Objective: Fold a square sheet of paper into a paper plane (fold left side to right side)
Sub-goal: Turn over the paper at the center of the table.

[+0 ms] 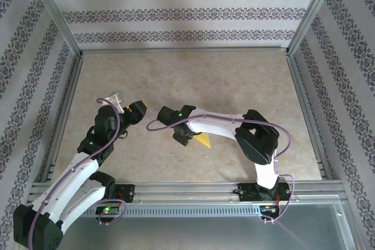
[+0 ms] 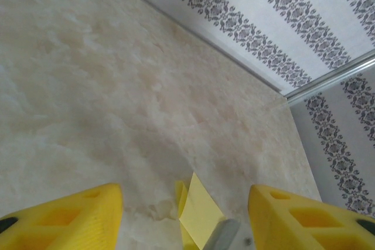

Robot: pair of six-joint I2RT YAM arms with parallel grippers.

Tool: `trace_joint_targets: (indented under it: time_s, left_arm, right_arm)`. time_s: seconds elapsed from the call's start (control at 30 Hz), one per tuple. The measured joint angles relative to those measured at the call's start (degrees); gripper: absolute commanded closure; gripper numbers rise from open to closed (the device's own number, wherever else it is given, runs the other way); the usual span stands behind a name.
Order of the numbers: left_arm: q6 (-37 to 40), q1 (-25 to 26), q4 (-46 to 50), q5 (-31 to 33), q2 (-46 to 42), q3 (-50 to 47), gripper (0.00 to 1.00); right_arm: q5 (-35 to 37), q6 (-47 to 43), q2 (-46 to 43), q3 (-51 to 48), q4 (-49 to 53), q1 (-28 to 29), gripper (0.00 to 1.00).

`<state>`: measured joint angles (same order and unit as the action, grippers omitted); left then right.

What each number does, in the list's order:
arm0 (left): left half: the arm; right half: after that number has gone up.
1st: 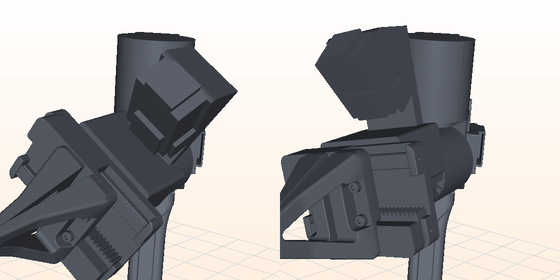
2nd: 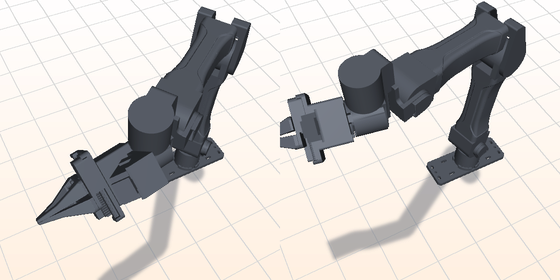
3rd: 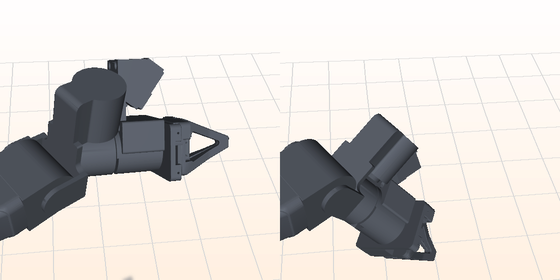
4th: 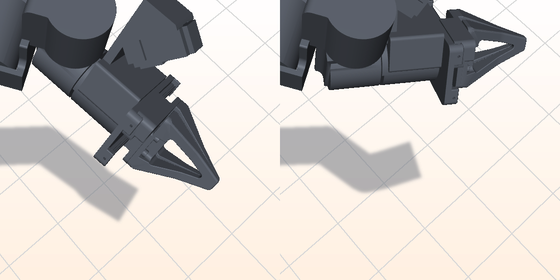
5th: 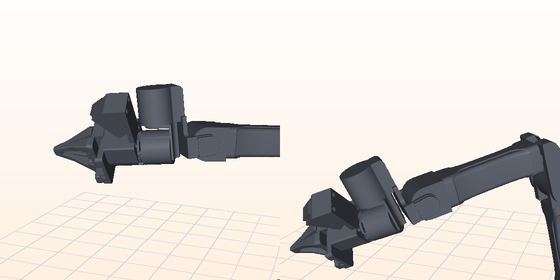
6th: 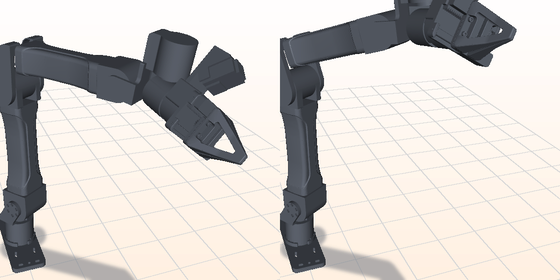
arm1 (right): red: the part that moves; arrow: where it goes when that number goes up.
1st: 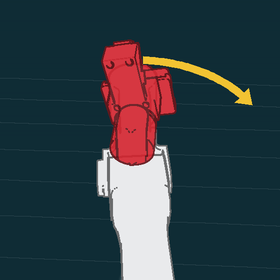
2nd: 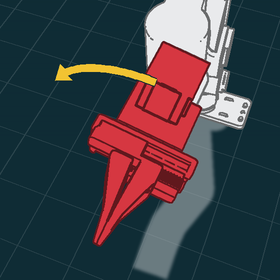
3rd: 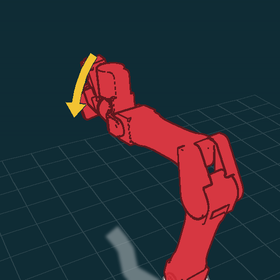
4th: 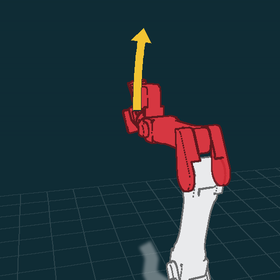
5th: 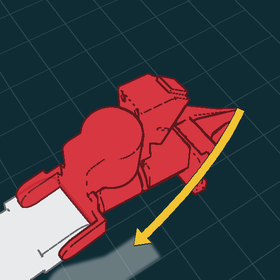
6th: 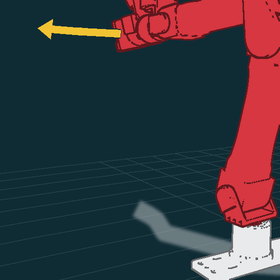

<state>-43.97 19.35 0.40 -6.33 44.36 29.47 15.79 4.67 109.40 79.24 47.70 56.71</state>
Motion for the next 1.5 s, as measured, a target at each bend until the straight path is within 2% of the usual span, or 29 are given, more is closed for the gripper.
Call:
trace_joint_targets:
  time_s: [0.47,0.63,0.83,1.1,1.33,1.5]
  left_arm:
    - [-5.33,-0.35,-8.24,-8.07,12.26,-0.13,0.38]
    - [-8.76,-0.17,-11.58,-11.74,18.10,-0.33,0.39]
    - [-11.74,1.68,-13.27,-13.51,23.52,-0.63,0.39]
    - [-14.60,6.05,-17.22,-14.05,29.29,-0.76,0.39]
    - [-17.00,10.93,-23.04,-14.03,38.47,-0.26,0.41]
    - [-18.43,13.33,-27.43,-14.25,45.77,2.29,0.44]
  right_arm:
    - [-6.47,8.81,-23.82,-15.43,-11.56,-13.70,0.34]
    - [-12.44,14.67,-33.70,-25.68,-19.47,-21.49,0.30]
    - [-20.79,22.56,-42.77,-37.46,-28.96,-31.78,0.20]
    - [-32.13,33.44,-50.21,-51.74,-41.90,-44.26,0.02]
    - [-40.72,41.97,-51.74,-60.94,-55.10,-52.04,0.02]
    - [-43.63,44.81,-51.95,-62.55,-59.10,-53.53,0.02]
